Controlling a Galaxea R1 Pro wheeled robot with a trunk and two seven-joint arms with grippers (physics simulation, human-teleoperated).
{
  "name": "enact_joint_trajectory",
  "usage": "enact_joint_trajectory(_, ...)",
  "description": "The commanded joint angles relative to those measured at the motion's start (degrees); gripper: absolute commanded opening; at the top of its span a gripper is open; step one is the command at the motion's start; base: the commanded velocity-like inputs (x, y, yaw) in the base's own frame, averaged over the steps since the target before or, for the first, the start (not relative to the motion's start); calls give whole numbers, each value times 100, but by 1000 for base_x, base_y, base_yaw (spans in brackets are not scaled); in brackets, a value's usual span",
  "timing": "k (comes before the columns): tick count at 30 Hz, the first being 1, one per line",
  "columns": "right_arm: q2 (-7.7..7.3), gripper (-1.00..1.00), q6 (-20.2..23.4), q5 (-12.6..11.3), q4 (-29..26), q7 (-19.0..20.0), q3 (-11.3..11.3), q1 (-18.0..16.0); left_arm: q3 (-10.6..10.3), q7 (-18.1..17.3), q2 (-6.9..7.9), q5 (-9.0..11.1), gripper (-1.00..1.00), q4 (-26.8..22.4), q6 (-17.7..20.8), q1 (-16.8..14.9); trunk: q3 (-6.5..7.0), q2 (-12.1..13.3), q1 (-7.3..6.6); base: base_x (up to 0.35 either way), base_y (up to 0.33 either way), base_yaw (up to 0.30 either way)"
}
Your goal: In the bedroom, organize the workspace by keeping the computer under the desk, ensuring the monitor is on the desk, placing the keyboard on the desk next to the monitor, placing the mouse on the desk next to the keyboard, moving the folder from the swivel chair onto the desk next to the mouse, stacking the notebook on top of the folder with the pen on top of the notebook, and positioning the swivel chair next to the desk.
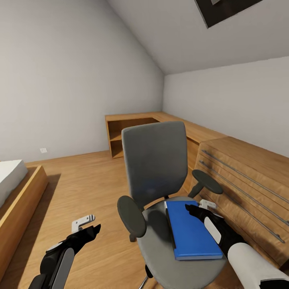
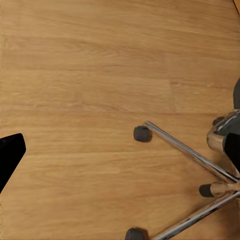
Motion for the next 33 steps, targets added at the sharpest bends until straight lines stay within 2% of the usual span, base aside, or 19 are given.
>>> enact_joint_trajectory(1, -7, 100, 20, -19, 23, -11, 37, 2, 9, 41, 1, 62, 100, 4, 25, -4, -7, -2, 0, 0, 0, 0)
enact_joint_trajectory(10, 2, 100, 26, -7, 45, -28, 37, 2, 115, 67, 10, 60, 100, 125, 18, -4, -7, -2, 0, 0, 0, 0)
enact_joint_trajectory(20, 11, 100, 250, -10, 50, -29, 29, 2, 138, 68, 9, 52, 100, 128, 1, -4, -7, -2, 0, -7, 0, 0)
enact_joint_trajectory(28, 11, 100, 249, -10, 50, -30, 35, 2, 138, 68, 9, 43, 100, 128, 6, -4, -7, -2, 0, -224, 0, 0)
enact_joint_trajectory(33, 9, 100, 249, -10, 50, -30, 37, 2, 138, 68, 9, 42, 100, 128, 5, -4, -7, -2, 0, -58, 0, 0)
